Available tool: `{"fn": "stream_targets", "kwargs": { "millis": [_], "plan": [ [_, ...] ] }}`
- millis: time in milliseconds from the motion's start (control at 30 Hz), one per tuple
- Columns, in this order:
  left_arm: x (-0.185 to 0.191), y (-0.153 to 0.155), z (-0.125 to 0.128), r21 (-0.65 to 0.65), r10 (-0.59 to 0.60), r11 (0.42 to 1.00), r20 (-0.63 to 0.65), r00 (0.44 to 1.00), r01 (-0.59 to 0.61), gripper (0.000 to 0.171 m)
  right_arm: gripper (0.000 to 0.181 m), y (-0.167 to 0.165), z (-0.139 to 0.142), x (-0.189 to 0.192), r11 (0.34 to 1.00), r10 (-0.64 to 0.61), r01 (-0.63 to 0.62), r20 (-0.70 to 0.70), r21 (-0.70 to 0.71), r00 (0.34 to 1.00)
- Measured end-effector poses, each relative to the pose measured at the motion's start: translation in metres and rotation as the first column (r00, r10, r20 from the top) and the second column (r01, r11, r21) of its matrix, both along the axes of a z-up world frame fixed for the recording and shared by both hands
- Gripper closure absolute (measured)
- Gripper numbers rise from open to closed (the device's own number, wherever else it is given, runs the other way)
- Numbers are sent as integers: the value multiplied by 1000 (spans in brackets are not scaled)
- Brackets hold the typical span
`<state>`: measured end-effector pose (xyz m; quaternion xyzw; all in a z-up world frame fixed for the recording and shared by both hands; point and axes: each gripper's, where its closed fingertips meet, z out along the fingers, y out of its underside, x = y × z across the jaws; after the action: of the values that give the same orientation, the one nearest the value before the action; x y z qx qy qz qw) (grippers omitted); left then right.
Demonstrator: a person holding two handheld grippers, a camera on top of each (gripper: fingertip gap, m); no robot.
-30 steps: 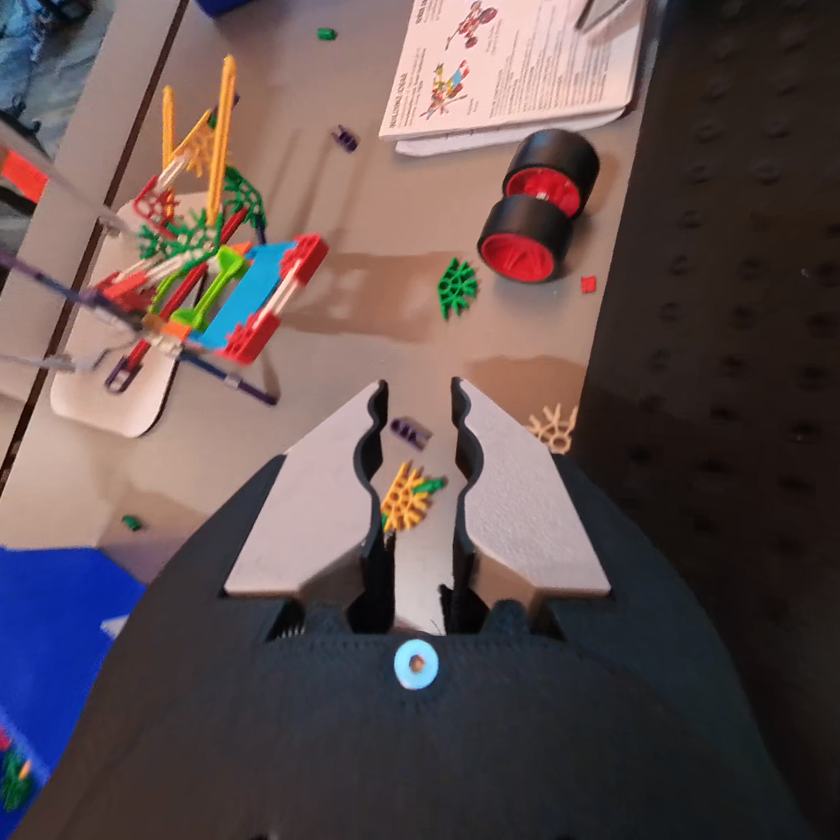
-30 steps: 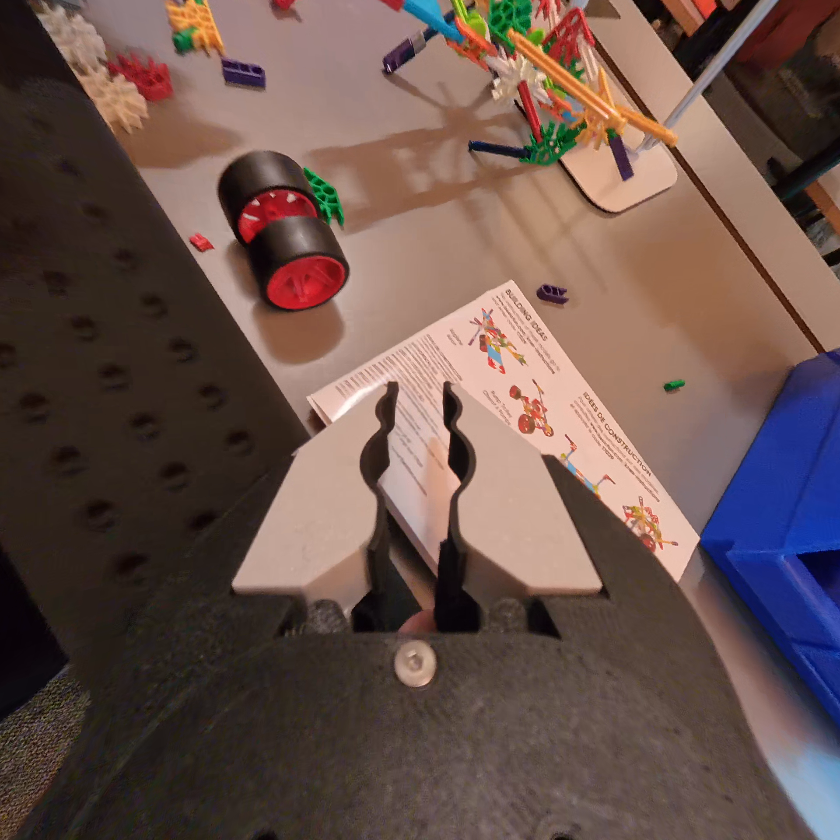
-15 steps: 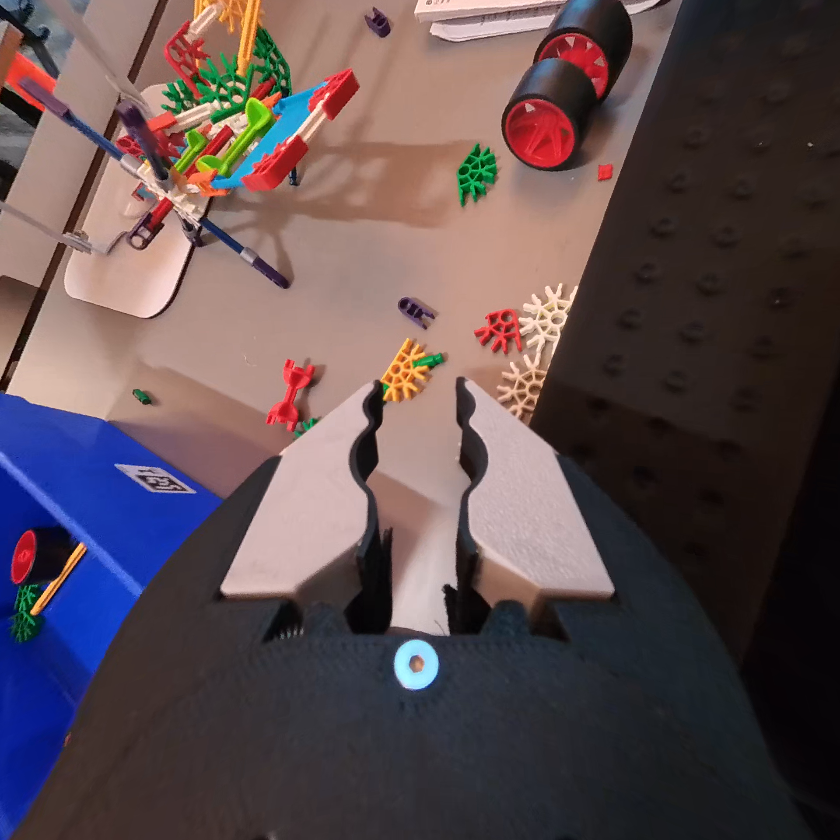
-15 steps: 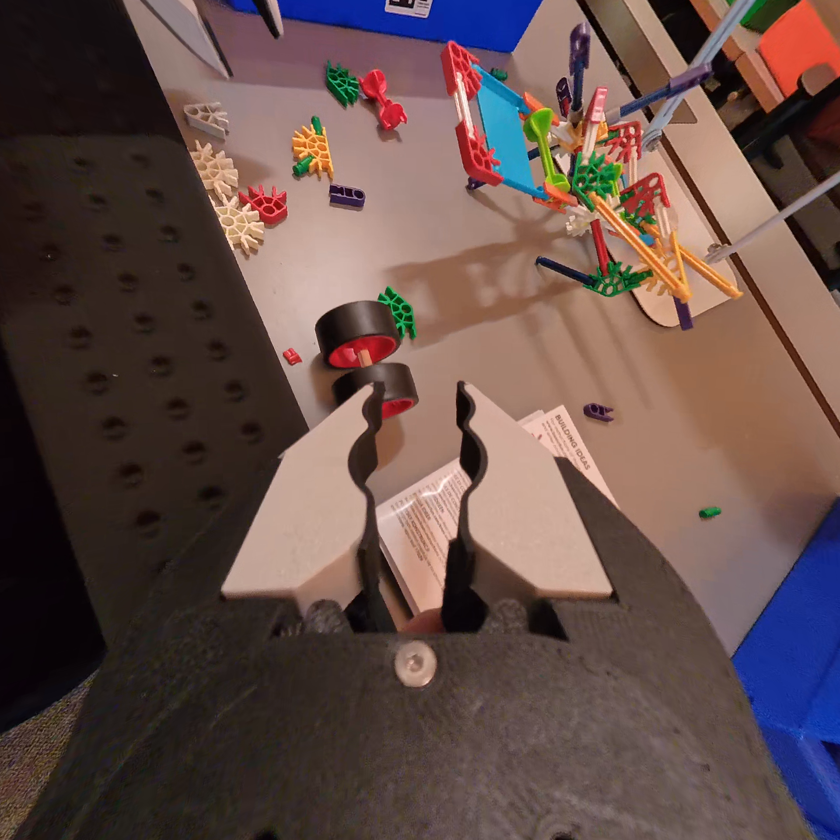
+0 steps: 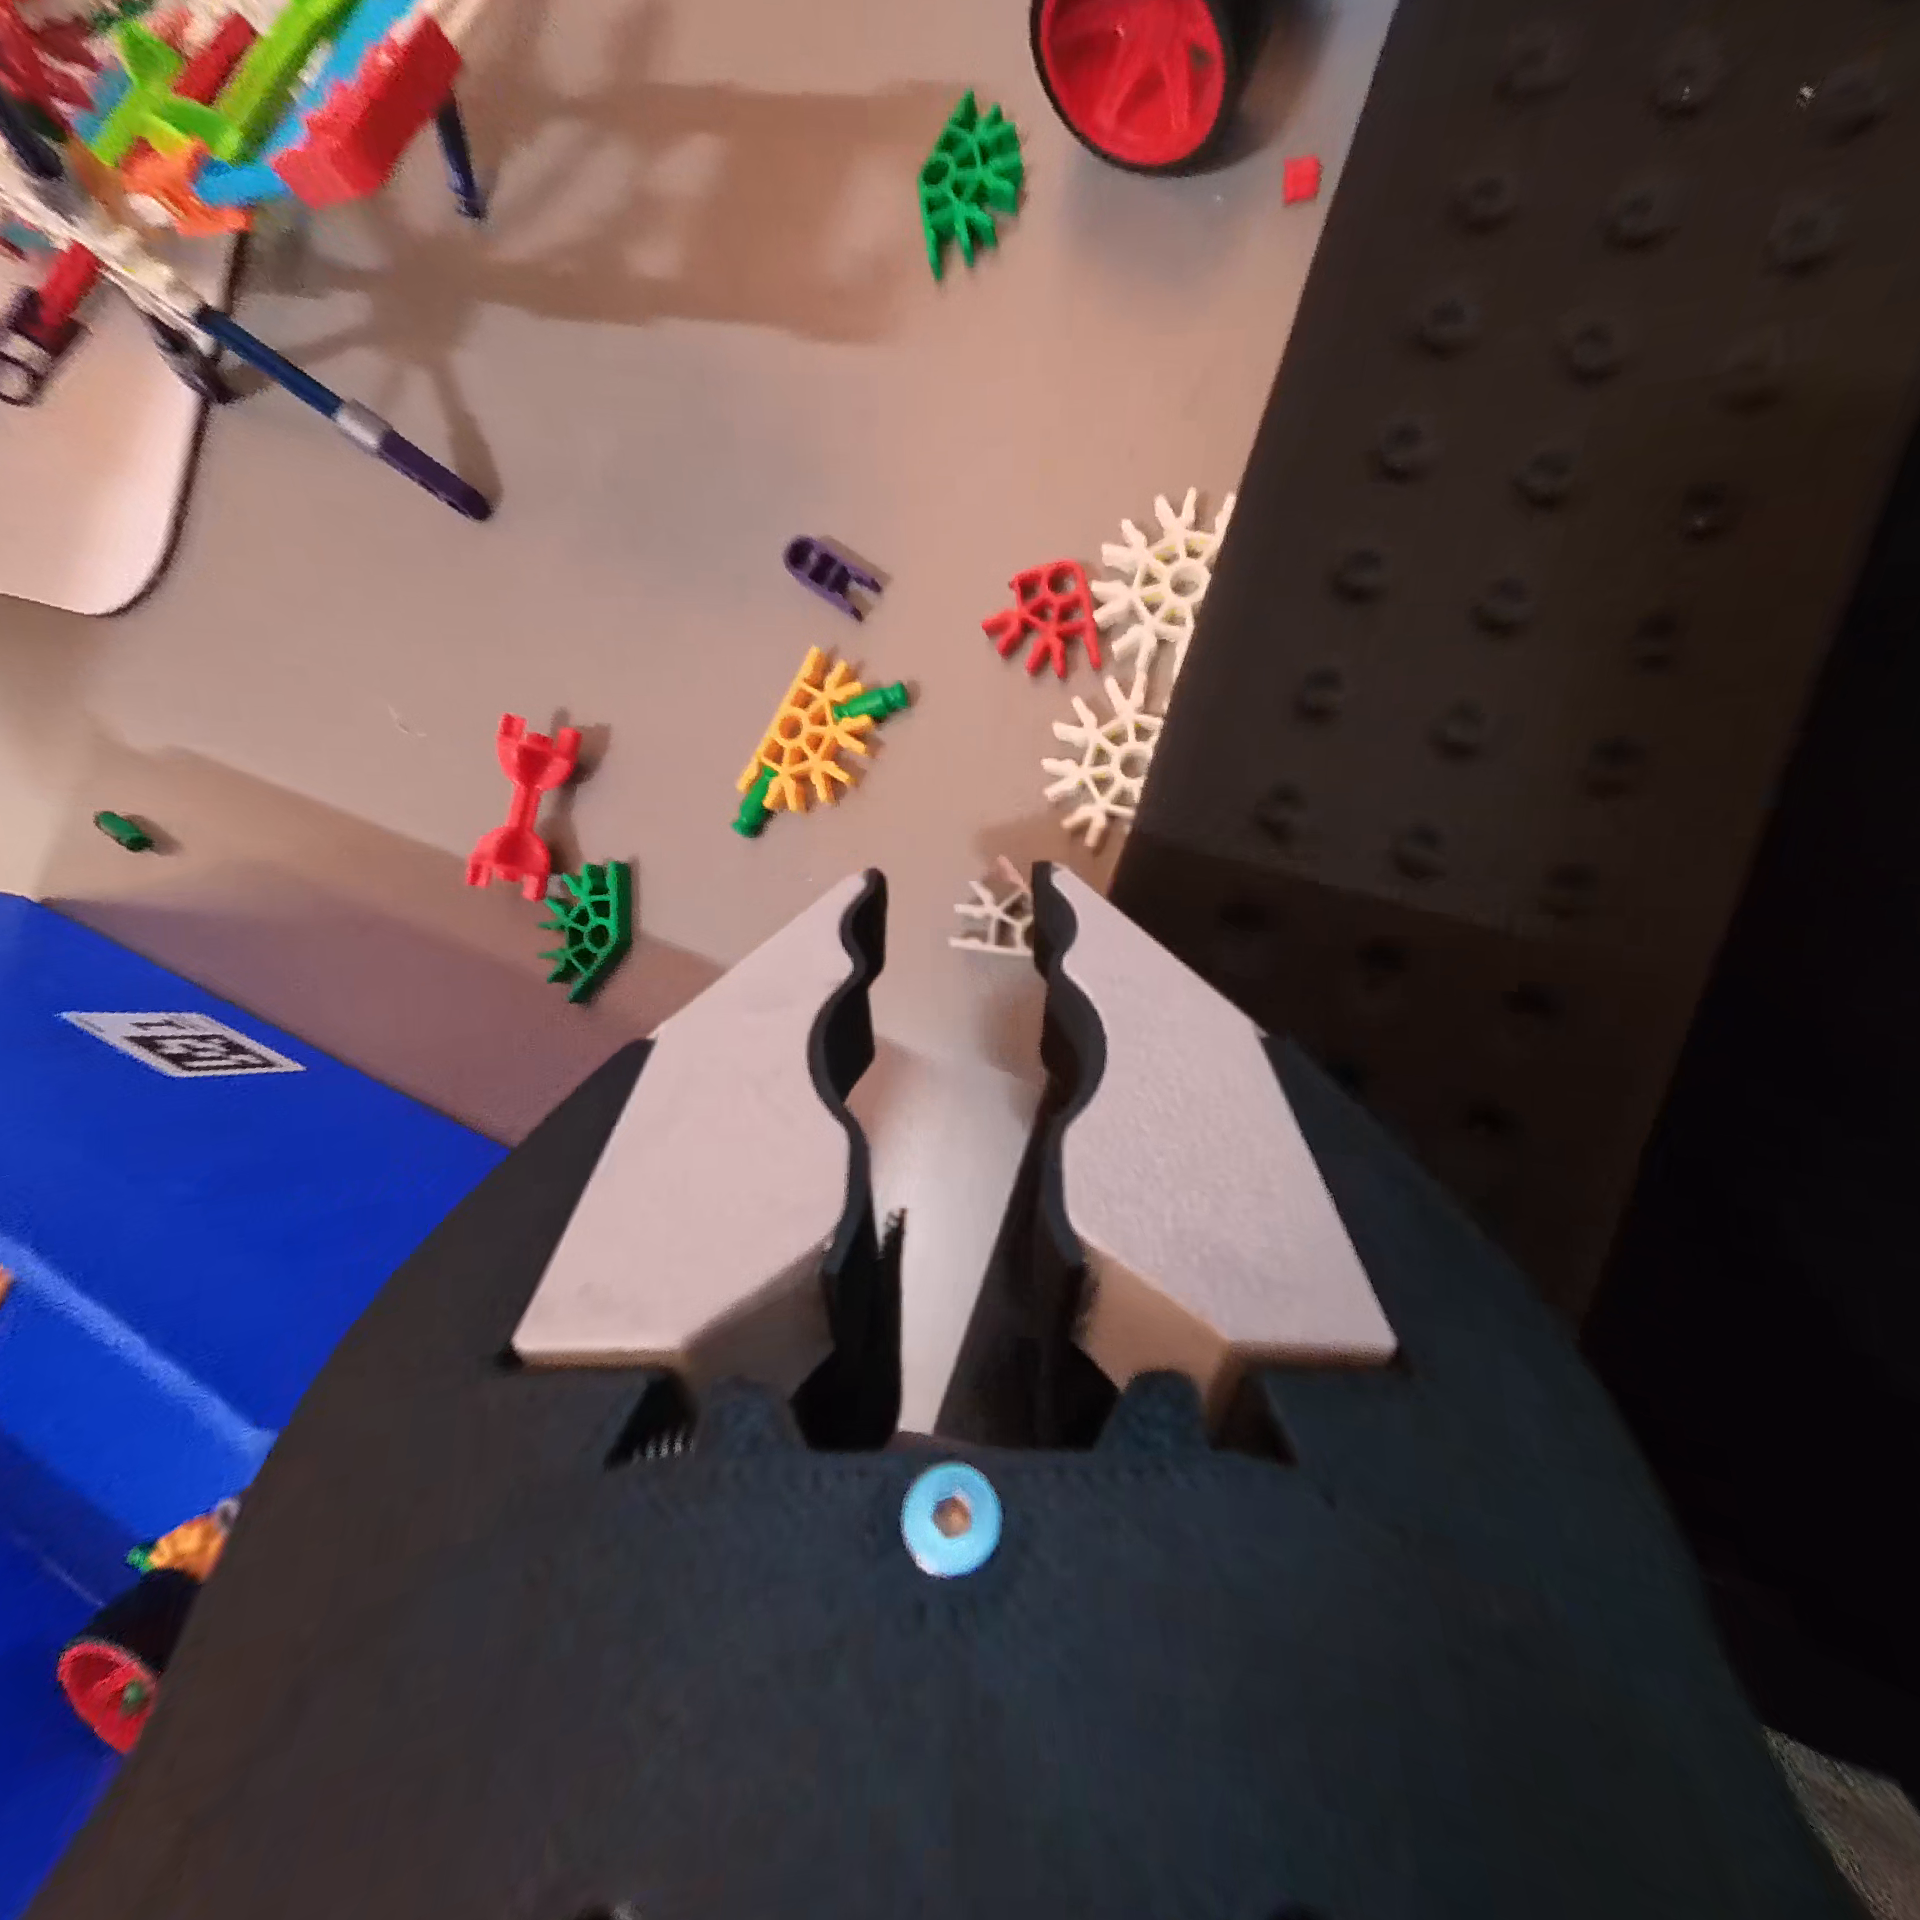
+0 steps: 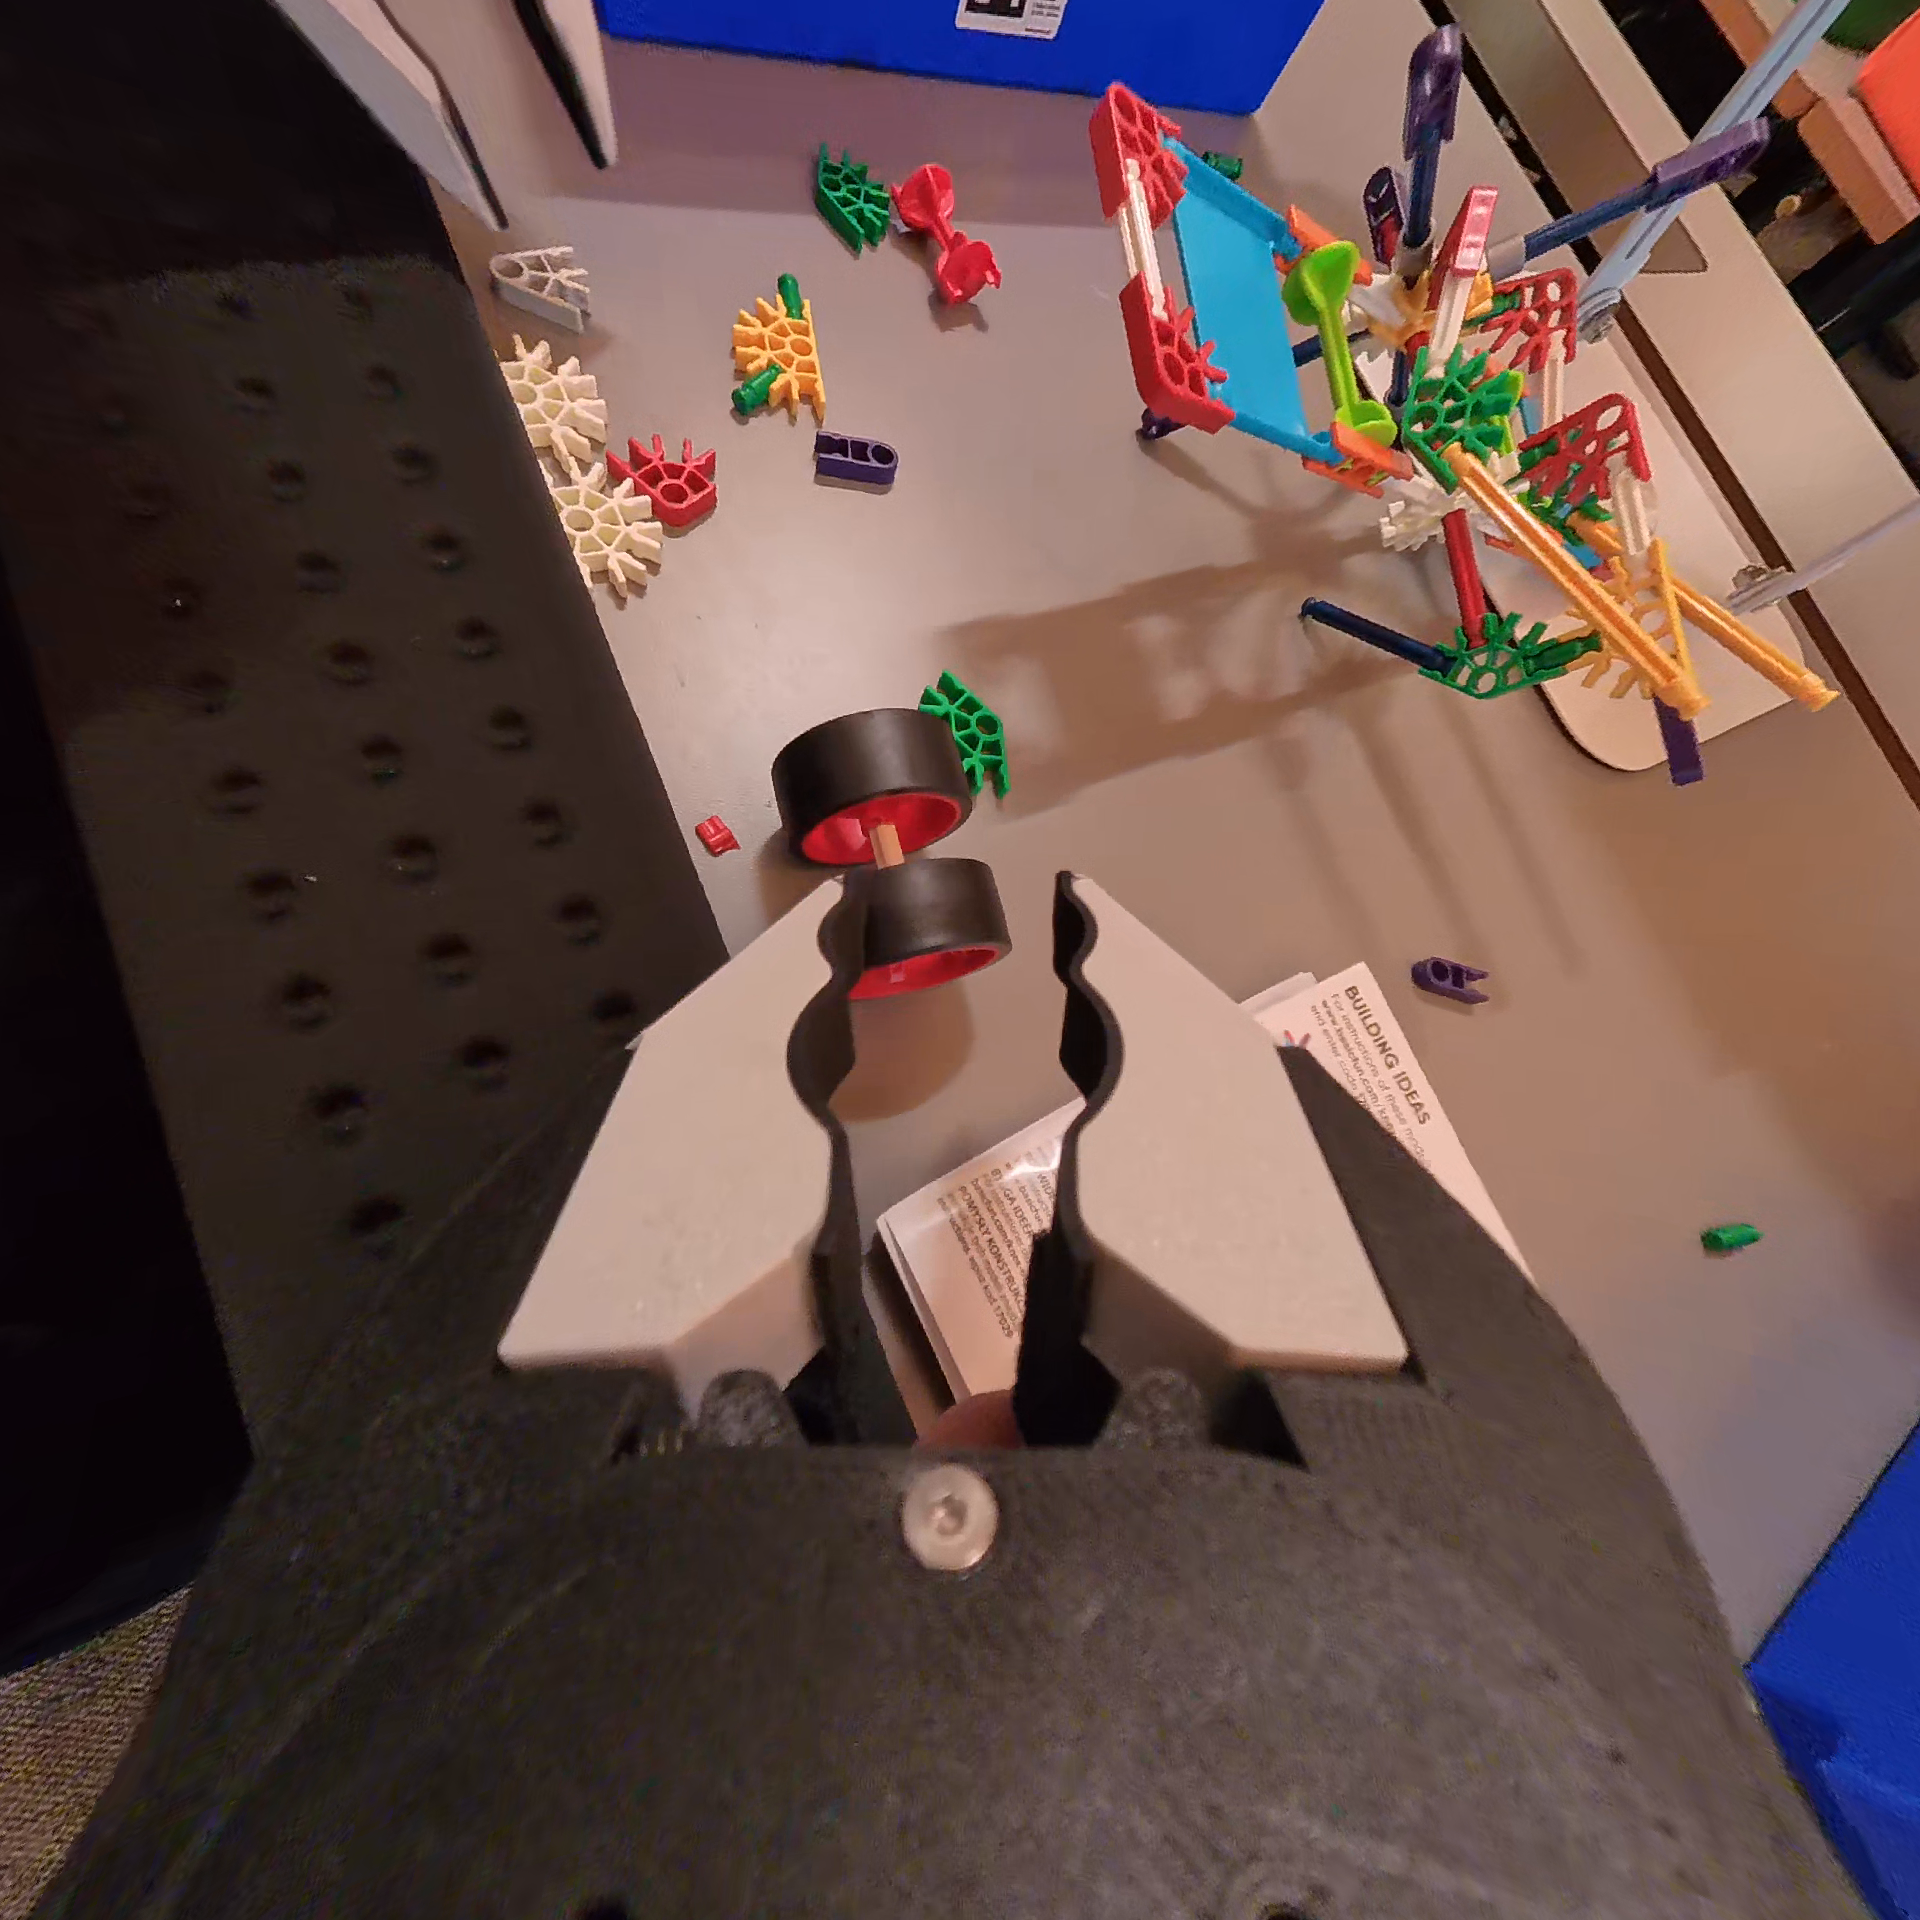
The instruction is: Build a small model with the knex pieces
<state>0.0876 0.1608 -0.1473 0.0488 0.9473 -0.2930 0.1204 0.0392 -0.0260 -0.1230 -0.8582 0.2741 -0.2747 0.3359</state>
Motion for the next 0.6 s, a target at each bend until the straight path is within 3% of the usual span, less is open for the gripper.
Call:
{"fn": "stream_targets", "kwargs": {
  "millis": [333, 600],
  "plan": [
    [-3, 3, -23, 107, -17, 994, -47, 999, 22, 164, 147, -4, -5, -4, 1000, -5, 5, -12, 2, 1000],
    [2, -12, -20, 50, 16, 999, -35, 999, -14, 164, 147, -6, -6, -4, 1000, -10, 10, -11, 7, 1000]
  ]
}}
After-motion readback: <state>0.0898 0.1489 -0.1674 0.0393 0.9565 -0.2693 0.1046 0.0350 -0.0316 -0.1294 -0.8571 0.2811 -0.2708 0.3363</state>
